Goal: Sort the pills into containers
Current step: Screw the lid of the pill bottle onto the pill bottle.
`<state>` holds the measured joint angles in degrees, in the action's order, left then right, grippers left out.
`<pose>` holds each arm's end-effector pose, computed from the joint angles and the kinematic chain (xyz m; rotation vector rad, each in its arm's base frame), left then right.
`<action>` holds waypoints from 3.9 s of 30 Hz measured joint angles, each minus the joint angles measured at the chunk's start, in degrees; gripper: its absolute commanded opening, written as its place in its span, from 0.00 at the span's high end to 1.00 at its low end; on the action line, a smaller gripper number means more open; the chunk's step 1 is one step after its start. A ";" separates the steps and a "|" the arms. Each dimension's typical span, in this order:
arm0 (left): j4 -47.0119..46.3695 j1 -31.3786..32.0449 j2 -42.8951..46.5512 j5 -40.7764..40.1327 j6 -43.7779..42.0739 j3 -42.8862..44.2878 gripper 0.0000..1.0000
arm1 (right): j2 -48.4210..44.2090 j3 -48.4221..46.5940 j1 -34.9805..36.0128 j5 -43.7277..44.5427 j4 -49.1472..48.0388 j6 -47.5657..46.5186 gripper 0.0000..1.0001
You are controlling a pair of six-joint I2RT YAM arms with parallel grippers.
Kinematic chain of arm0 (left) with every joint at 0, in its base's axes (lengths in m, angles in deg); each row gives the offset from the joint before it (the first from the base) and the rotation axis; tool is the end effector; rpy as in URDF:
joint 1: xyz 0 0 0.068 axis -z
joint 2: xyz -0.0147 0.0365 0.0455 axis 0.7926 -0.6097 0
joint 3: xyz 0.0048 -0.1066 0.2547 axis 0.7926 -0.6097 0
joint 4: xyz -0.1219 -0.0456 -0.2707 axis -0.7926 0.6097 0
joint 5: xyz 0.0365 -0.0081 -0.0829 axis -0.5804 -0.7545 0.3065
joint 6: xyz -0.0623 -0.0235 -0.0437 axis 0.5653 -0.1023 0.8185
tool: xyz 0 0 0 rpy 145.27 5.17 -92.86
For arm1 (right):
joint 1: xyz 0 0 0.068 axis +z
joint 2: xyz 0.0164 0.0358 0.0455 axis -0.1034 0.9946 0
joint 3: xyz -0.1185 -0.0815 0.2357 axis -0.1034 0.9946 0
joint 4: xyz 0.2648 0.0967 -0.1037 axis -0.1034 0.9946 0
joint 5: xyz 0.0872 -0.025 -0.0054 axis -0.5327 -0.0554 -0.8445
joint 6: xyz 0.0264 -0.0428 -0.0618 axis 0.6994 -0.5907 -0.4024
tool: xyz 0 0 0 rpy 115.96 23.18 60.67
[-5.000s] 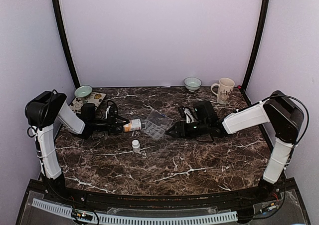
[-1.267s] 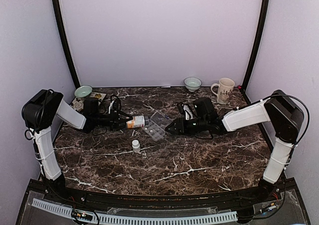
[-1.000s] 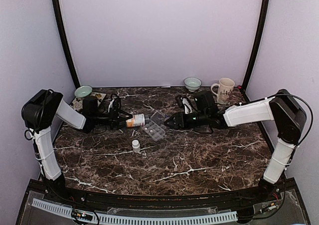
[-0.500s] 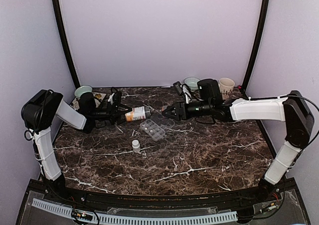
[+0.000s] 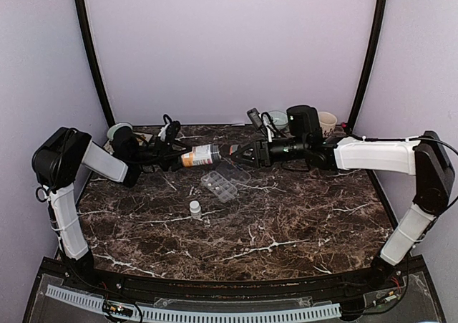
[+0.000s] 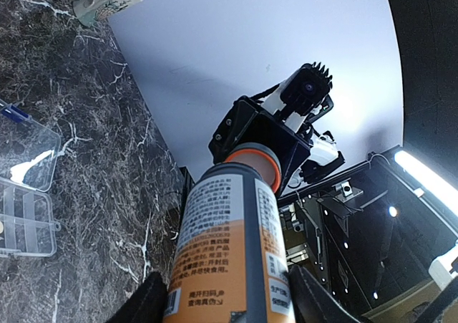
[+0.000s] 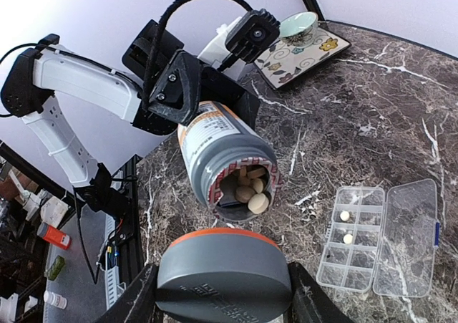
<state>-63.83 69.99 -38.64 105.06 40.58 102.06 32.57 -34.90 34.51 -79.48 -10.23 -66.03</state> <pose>0.3570 -0.1822 0.1742 0.4950 1.8694 -2.0688 0.3059 0.3165 0.2443 -0.8232 1.9125 1.3298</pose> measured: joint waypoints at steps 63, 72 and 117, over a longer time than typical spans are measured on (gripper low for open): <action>-11.21 2.91 -1.64 2.40 13.49 5.16 0.94 | 3.43 -5.62 0.48 -6.29 -2.78 0.57 0.69; -11.26 2.91 -1.64 2.69 13.97 5.22 0.93 | 3.45 -5.62 0.48 -6.60 -2.73 0.52 0.68; -11.26 4.33 -1.73 3.61 15.04 6.32 0.94 | 3.45 -5.64 0.57 -7.21 -1.53 0.02 0.69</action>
<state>-75.08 74.32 -40.37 108.67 55.61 108.38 36.02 -40.54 35.08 -86.69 -11.76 -66.00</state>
